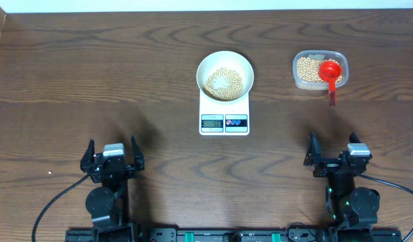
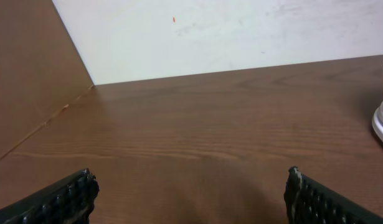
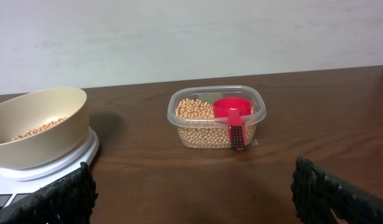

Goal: Scoop item into bowl and weigh 50g on scale

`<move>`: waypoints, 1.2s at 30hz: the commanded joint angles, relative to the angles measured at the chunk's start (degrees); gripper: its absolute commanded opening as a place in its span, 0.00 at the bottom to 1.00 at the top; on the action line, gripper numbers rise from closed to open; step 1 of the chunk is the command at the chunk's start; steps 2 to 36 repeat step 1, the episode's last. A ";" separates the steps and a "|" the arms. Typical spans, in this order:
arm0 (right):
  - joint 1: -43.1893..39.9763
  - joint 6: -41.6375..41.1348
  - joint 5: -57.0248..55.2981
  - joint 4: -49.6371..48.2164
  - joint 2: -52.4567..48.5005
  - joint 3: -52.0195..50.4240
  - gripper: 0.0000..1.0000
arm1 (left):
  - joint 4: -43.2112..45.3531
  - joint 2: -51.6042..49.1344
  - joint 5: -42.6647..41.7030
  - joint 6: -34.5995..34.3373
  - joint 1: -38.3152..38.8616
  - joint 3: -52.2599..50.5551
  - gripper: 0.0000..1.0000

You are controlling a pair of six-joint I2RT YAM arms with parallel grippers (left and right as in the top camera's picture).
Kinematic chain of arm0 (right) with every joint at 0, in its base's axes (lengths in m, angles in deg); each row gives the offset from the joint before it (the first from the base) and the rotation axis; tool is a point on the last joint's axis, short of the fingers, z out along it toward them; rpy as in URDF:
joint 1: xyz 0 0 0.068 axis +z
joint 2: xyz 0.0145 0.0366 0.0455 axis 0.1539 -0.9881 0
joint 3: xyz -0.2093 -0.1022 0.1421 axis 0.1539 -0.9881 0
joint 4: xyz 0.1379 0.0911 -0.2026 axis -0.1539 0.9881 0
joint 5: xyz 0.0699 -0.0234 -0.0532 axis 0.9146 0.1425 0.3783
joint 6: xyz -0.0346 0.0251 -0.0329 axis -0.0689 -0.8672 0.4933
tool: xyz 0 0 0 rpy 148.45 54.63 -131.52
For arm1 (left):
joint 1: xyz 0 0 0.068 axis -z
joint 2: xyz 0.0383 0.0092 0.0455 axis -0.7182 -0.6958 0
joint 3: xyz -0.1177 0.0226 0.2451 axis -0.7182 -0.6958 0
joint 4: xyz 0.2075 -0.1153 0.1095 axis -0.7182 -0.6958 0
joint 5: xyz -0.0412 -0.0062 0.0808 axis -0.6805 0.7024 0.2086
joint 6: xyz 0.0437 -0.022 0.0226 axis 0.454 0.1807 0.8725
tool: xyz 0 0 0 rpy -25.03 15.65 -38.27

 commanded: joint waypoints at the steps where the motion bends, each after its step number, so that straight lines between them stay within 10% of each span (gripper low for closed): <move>1: 0.37 0.50 0.09 0.24 0.39 -0.07 0.99 | -0.83 0.33 0.52 -0.57 -0.20 -1.64 0.98; 36: 0.37 0.50 0.09 0.24 0.39 -0.07 0.99 | -0.83 0.33 0.52 -0.57 -0.20 -1.64 0.98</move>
